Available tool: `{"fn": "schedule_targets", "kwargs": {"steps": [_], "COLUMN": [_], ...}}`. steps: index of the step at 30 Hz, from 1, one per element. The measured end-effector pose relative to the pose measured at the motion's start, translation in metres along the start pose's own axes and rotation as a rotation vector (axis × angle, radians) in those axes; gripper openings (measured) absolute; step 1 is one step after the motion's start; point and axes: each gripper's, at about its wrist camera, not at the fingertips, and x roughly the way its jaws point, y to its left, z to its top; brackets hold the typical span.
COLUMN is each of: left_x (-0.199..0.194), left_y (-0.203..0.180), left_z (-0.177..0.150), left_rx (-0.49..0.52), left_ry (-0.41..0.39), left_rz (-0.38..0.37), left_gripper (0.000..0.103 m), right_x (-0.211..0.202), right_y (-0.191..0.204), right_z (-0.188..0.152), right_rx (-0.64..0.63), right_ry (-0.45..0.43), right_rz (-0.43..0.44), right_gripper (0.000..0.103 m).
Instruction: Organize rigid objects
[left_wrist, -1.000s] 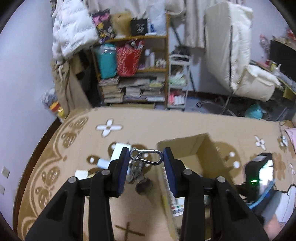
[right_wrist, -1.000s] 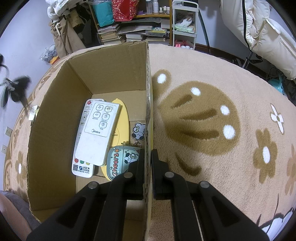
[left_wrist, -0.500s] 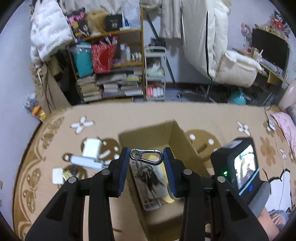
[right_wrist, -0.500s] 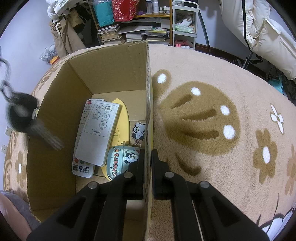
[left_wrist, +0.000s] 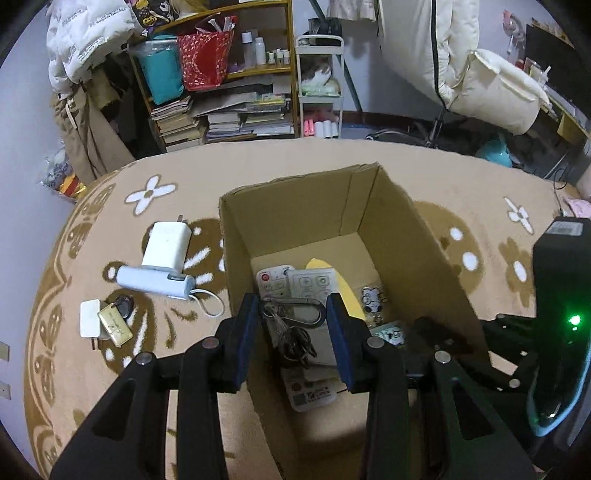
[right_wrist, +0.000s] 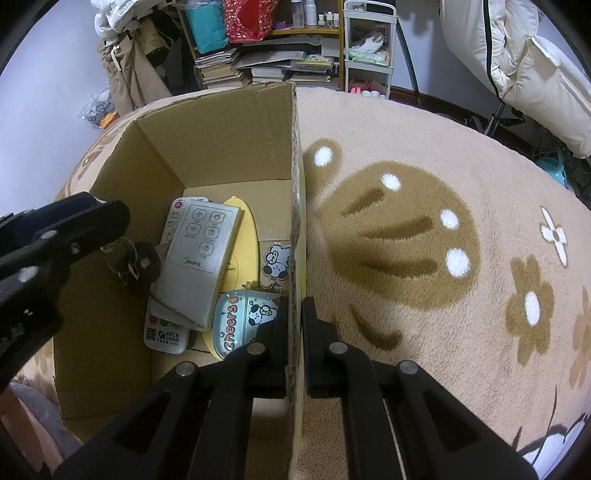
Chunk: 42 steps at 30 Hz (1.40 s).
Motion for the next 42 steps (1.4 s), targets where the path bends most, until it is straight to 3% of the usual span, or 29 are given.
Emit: {"fn": "schedule_targets", "kwargs": {"steps": [3, 5, 6, 9, 13, 14, 21, 31, 42], "left_x": [-0.004, -0.010, -0.013, -0.023, -0.032, -0.035, -0.025, 0.006, 0.049], "left_y": [0.004, 0.007, 0.009, 0.018, 0.037, 0.043, 0.088, 0.149, 0.173], "left_z": [0.002, 0.004, 0.005, 0.009, 0.012, 0.012, 0.014, 0.001, -0.016], "left_rx": [0.007, -0.002, -0.005, -0.017, -0.057, -0.064, -0.127, -0.277, -0.376], "left_ry": [0.012, -0.006, -0.018, -0.055, -0.079, -0.098, -0.101, -0.050, 0.027], "left_rz": [0.007, 0.014, 0.016, 0.039, 0.082, 0.097, 0.188, 0.167, 0.205], "left_gripper": [0.038, 0.051, 0.067, 0.075, 0.100, 0.102, 0.102, 0.102, 0.101], "right_x": [0.000, -0.001, -0.001, -0.001, 0.000, -0.001, 0.000, 0.000, 0.000], "right_y": [0.000, 0.001, 0.001, 0.001, 0.001, 0.000, 0.001, 0.001, 0.001], "right_z": [0.000, 0.000, 0.000, 0.000, 0.000, 0.000, 0.000, 0.000, 0.000], "right_rx": [-0.001, -0.003, -0.001, -0.001, 0.000, 0.000, -0.001, -0.001, -0.001], "right_ry": [0.000, 0.000, 0.000, 0.001, 0.001, 0.001, 0.000, 0.000, 0.000], "right_rz": [-0.001, -0.002, -0.001, -0.002, -0.001, 0.000, -0.001, -0.001, -0.002], "right_gripper": [0.007, 0.007, 0.007, 0.007, 0.007, 0.007, 0.007, 0.007, 0.007]}}
